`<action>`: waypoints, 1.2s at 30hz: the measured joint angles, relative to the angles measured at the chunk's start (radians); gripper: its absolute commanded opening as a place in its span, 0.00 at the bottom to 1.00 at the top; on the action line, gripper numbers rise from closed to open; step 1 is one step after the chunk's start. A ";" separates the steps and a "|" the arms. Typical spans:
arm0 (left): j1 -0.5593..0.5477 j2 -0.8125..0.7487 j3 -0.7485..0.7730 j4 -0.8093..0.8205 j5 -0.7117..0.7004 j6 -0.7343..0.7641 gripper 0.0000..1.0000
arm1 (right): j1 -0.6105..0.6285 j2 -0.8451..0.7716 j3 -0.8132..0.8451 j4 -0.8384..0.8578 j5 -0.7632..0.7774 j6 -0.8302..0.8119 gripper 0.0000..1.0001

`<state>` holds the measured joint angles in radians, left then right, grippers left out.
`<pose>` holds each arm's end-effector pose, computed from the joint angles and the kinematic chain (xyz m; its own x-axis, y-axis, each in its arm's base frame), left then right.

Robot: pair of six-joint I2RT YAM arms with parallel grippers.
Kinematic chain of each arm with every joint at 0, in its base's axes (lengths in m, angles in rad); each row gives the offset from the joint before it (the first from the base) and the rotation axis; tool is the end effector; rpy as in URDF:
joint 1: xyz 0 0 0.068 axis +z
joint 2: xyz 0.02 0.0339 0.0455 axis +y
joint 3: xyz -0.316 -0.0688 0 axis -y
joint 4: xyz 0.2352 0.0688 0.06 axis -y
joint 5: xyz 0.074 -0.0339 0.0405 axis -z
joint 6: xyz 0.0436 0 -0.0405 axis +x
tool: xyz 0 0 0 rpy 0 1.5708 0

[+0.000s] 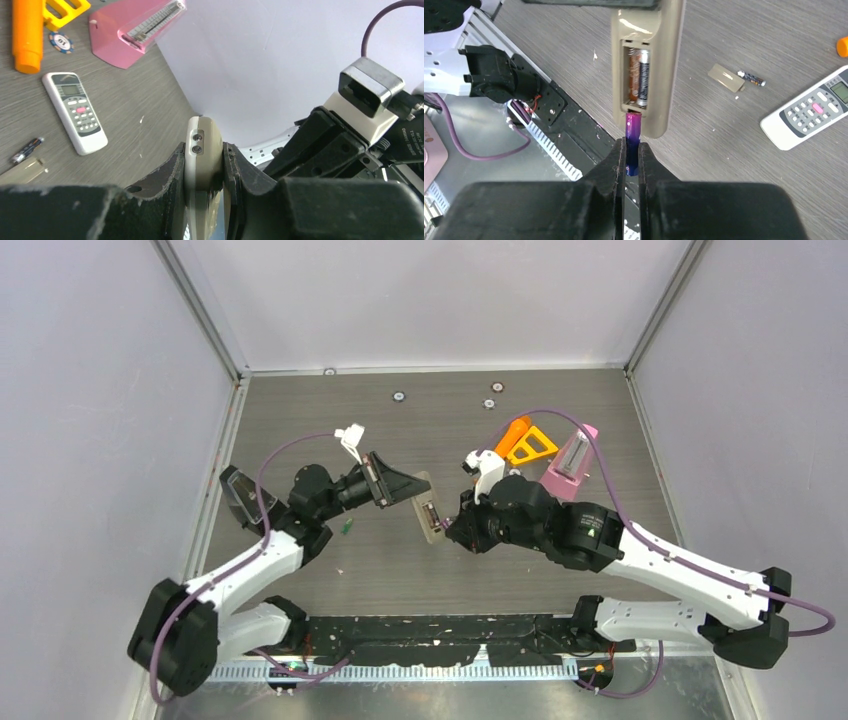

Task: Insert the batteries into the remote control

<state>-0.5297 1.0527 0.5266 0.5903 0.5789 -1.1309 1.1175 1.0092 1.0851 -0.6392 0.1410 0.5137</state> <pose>0.1668 -0.1253 0.3289 -0.7854 -0.4178 -0.4567 0.4308 0.1608 -0.8880 0.0847 0.1598 0.3961 -0.6155 -0.1525 -0.7732 -0.6150 0.7066 0.3501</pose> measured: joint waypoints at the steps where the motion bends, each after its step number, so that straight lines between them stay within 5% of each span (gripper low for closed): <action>1: -0.002 0.036 0.000 0.050 0.007 -0.020 0.00 | 0.000 0.005 0.007 -0.016 -0.004 0.000 0.06; 14: -0.028 0.295 -0.018 0.470 0.020 -0.243 0.00 | 0.000 0.128 0.154 -0.166 0.024 0.004 0.06; 36: -0.035 0.360 -0.085 0.581 -0.003 -0.333 0.00 | 0.002 0.280 0.246 -0.237 0.130 -0.016 0.13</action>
<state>-0.5648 1.4128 0.4419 1.1713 0.5758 -1.4635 1.1194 1.2892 1.3312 -0.8764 0.2707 0.4980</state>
